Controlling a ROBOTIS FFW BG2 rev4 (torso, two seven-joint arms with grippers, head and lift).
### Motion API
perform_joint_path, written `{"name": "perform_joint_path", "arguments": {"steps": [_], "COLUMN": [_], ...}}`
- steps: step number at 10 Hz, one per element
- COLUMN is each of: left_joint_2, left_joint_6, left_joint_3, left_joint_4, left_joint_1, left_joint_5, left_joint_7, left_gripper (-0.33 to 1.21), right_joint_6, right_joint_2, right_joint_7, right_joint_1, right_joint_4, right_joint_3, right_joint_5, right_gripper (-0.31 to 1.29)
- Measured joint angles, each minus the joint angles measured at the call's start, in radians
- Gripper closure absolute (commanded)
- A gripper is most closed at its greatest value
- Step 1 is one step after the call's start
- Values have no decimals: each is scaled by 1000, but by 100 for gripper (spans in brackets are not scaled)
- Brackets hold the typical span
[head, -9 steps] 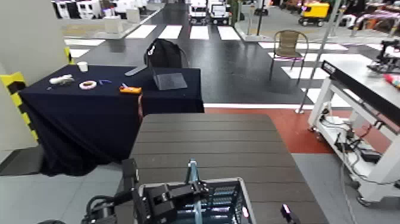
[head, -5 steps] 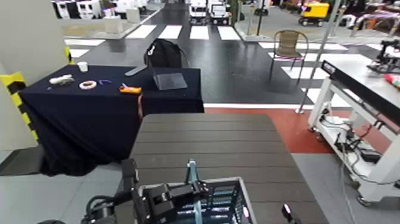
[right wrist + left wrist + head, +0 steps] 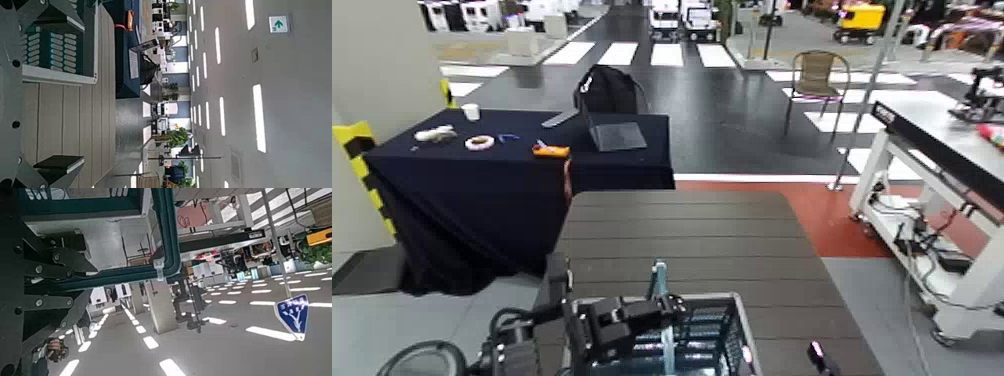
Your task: Place the crate on the table.
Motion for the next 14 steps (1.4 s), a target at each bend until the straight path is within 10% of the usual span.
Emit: {"name": "perform_joint_path", "arguments": {"steps": [5,14], "left_joint_2": [15,-43], "left_joint_6": [-52,-175], "left_joint_3": [-98,-302], "left_joint_4": [133,472], "left_joint_1": [-169,-489], "left_joint_5": [-112,-266], "left_joint_7": [-112,-305], "left_gripper": [119,119], "right_joint_6": [-13,-42], "right_joint_2": [-2,-5], "right_joint_7": [-2,-4], "right_joint_1": [-4,-11], "right_joint_4": [3,10], "right_joint_3": [9,19], "right_joint_5": [0,-2], "right_gripper": [13,13]}}
